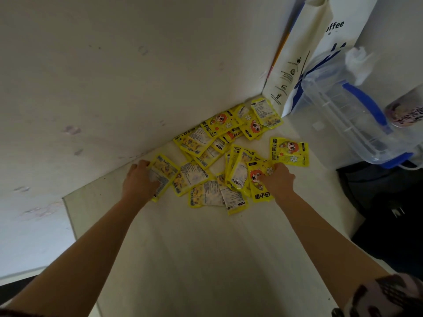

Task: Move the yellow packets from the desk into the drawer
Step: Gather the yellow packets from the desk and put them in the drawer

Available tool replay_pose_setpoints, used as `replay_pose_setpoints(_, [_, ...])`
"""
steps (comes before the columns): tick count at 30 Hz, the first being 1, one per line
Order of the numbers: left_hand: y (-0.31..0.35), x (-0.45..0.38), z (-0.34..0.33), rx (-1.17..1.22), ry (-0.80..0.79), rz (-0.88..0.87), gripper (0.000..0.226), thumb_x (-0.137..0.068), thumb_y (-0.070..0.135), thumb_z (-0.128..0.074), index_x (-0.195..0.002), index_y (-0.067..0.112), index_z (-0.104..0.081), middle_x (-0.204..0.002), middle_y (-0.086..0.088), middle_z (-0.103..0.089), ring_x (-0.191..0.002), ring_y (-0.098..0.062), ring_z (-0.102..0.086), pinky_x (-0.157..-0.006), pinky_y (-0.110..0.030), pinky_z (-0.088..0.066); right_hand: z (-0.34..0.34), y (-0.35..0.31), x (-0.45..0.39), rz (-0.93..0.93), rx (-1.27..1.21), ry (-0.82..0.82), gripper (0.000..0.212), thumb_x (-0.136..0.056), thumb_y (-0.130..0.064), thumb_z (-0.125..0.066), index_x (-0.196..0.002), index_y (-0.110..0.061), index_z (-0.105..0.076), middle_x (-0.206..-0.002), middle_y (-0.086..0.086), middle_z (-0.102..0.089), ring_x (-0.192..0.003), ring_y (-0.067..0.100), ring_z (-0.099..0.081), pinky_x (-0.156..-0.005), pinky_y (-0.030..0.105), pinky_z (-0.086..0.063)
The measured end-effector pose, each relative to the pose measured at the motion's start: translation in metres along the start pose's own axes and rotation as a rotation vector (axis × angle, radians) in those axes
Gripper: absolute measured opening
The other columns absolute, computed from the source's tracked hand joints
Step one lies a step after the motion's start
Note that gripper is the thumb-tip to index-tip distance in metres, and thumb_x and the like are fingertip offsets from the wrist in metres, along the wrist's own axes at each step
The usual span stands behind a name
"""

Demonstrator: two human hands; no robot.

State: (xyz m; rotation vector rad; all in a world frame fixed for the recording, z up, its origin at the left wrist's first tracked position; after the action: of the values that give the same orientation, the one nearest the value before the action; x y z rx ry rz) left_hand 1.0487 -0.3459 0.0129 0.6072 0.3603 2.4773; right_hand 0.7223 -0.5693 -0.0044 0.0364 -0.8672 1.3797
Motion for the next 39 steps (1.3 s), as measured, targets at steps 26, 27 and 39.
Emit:
replay_pose_setpoints(26, [0.041, 0.037, -0.017, 0.550, -0.044, 0.092, 0.031, -0.074, 0.020, -0.076, -0.101, 0.017, -0.063, -0.095, -0.002, -0.069, -0.088, -0.023, -0.065, -0.079, -0.043, -0.056, -0.012, -0.030, 0.013, 0.108, -0.317, -0.250, 0.044, -0.068, -0.022, -0.081, -0.106, -0.018, -0.057, -0.111, 0.007, -0.064, -0.103, 0.028, -0.061, -0.086, 0.043, -0.053])
replay_pose_setpoints(27, [0.046, 0.036, -0.023, 0.565, -0.058, 0.099, 0.031, -0.075, 0.020, -0.076, -0.102, 0.017, -0.063, -0.096, -0.002, -0.068, -0.089, -0.023, -0.065, -0.079, -0.043, -0.056, -0.015, -0.030, 0.008, 0.116, -0.285, -0.254, 0.047, -0.060, -0.033, -0.082, -0.098, -0.023, -0.056, -0.109, 0.006, -0.065, -0.106, 0.031, -0.060, -0.092, 0.048, -0.050])
replay_pose_setpoints(39, [0.046, 0.055, -0.062, 0.664, -0.084, 0.218, 0.032, -0.079, 0.020, -0.073, -0.108, 0.014, -0.060, -0.109, -0.006, -0.067, -0.099, -0.027, -0.065, -0.089, -0.046, -0.054, -0.011, -0.034, 0.020, 0.174, -0.311, -0.268, 0.047, -0.080, -0.018, -0.075, -0.118, -0.012, -0.048, -0.112, 0.005, -0.058, -0.099, 0.022, -0.059, -0.078, 0.034, -0.051])
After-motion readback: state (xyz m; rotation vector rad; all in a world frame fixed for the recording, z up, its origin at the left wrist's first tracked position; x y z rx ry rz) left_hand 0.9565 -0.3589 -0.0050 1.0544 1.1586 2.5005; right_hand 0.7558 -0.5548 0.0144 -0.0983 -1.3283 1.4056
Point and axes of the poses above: each hand's wrist, its own x-axis away from the middle knuckle, its own z-axis out of the back of the hand, y = z × x, the point moved 9 cm from there along -x, towards the middle knuckle
